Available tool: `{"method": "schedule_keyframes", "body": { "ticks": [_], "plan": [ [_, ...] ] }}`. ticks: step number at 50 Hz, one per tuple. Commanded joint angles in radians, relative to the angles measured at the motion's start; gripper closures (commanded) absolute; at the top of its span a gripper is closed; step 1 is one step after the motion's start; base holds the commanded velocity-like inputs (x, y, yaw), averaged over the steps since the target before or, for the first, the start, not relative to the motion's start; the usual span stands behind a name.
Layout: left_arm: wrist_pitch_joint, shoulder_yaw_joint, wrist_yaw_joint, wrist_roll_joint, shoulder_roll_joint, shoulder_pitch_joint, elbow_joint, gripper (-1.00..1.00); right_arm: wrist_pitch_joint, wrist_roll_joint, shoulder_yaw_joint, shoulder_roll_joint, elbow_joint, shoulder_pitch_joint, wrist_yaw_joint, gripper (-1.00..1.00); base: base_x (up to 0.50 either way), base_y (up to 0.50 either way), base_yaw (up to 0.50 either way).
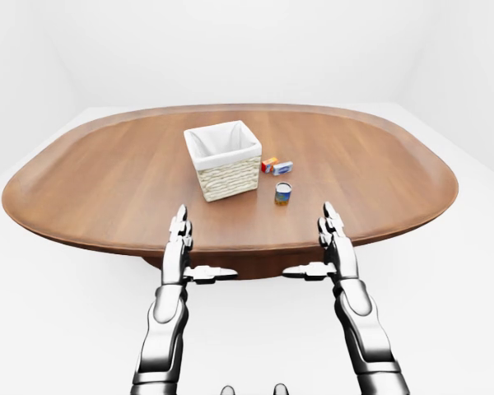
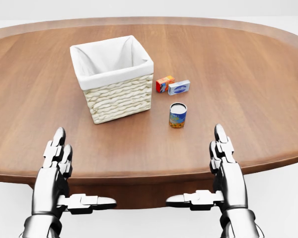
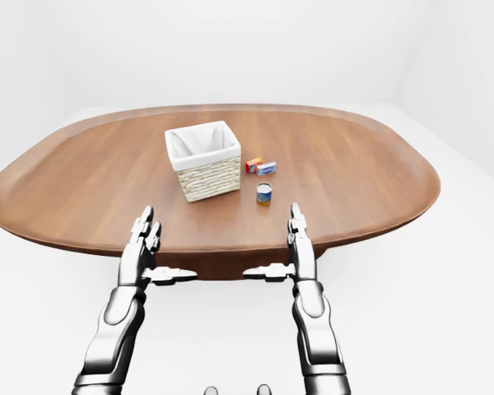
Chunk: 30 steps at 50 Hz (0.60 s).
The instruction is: Pick up the alphabet soup and put it in the basket.
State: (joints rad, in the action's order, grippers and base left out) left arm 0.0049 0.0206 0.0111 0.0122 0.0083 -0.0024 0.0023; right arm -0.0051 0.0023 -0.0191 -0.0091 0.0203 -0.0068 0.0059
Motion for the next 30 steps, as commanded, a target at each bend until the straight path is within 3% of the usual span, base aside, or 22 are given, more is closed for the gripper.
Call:
{"method": "schedule_keyframes", "body": {
  "ticks": [1, 2, 3, 8, 9, 10, 11, 12, 13, 14, 17, 19, 20, 21, 22, 25, 26, 27, 30],
  "plan": [
    [0.009, 0.037, 0.0, 0.012, 0.014, -0.009, 0.016, -1.0, 0.006, 0.017, -0.028, -0.011, 0.001, -0.005, 0.012, -1.0, 0.0, 0.0, 0.0],
    [0.017, 0.039, -0.002, 0.016, 0.015, -0.011, 0.013, -1.0, -0.011, 0.006, -0.027, -0.014, 0.027, -0.013, 0.01, -1.0, 0.0, 0.0, 0.0],
    [0.006, 0.043, 0.003, 0.021, 0.018, -0.013, 0.017, -1.0, -0.029, 0.003, -0.028, -0.015, 0.057, -0.018, 0.009, -1.0, 0.0, 0.0, 0.0],
    [0.013, 0.038, 0.009, 0.025, 0.017, -0.007, 0.009, -1.0, -0.031, 0.0, -0.026, -0.015, 0.052, -0.015, 0.012, -1.0, 0.0, 0.0, 0.0],
    [0.016, 0.039, 0.009, 0.032, 0.015, -0.008, 0.007, -1.0, -0.006, 0.013, -0.029, -0.014, 0.028, -0.011, 0.017, -1.0, 0.0, 0.0, 0.0],
    [0.018, 0.038, 0.008, 0.031, 0.015, -0.008, 0.005, -1.0, -0.003, 0.003, -0.024, -0.014, 0.018, -0.004, 0.014, -1.0, 0.0, 0.0, 0.0],
    [0.012, 0.039, 0.007, 0.029, 0.016, -0.01, 0.014, -1.0, -0.029, -0.001, -0.025, -0.016, 0.054, -0.013, 0.016, -1.0, 0.0, 0.0, 0.0],
    [0.01, 0.04, 0.007, 0.031, 0.016, -0.011, 0.016, -1.0, -0.034, -0.001, -0.025, -0.016, 0.062, -0.015, 0.017, -1.0, 0.0, 0.0, 0.0],
    [0.028, 0.039, 0.004, 0.033, 0.015, -0.001, -0.015, -1.0, -0.026, -0.009, -0.019, -0.014, 0.042, -0.008, 0.016, -1.0, 0.0, 0.0, 0.0],
    [0.029, 0.041, 0.004, 0.035, 0.015, -0.002, -0.017, -1.0, -0.016, -0.008, -0.018, -0.013, 0.032, -0.006, 0.017, -1.0, 0.0, 0.0, 0.0],
    [0.061, 0.033, 0.003, 0.032, 0.012, 0.013, -0.078, -1.0, -0.013, -0.045, -0.007, -0.019, -0.013, 0.004, 0.015, -1.0, 0.0, 0.0, 0.0],
    [0.062, 0.033, 0.003, 0.032, 0.012, 0.014, -0.079, -1.0, -0.013, -0.048, -0.008, -0.018, -0.015, 0.004, 0.016, -1.0, 0.0, 0.0, 0.0],
    [0.082, 0.052, -0.005, 0.048, 0.015, 0.007, -0.122, -1.0, 0.022, -0.081, 0.004, -0.022, -0.082, 0.008, 0.015, -1.0, 0.0, 0.0, 0.0],
    [0.082, 0.057, -0.016, 0.054, 0.015, 0.008, -0.199, -1.0, 0.078, -0.119, 0.012, -0.026, -0.163, 0.005, 0.013, -1.0, 0.0, 0.0, 0.0],
    [0.082, 0.048, -0.032, 0.023, 0.021, 0.009, -0.249, -1.0, 0.092, -0.145, 0.017, -0.026, -0.209, 0.006, 0.013, -1.0, 0.0, 0.0, 0.0],
    [0.082, 0.038, -0.041, 0.027, 0.024, -0.028, -0.524, -1.0, 0.092, -0.125, 0.029, -0.003, -0.461, -0.004, 0.045, -1.0, 0.0, 0.0, 0.0],
    [0.082, 0.039, -0.039, 0.025, 0.023, -0.031, -0.532, -1.0, 0.092, -0.125, 0.029, -0.003, -0.467, -0.006, 0.045, -1.0, 0.0, 0.0, 0.0],
    [0.082, 0.03, -0.034, 0.018, 0.034, -0.06, -0.665, -1.0, 0.092, -0.109, 0.034, 0.007, -0.581, -0.026, 0.054, -1.0, 0.0, 0.0, 0.0],
    [0.082, 0.057, -0.05, 0.028, 0.036, -0.143, -0.84, -1.0, 0.092, -0.103, 0.03, 0.009, -0.734, -0.084, 0.036, -1.0, 0.0, 0.0, 0.0]
  ]
}}
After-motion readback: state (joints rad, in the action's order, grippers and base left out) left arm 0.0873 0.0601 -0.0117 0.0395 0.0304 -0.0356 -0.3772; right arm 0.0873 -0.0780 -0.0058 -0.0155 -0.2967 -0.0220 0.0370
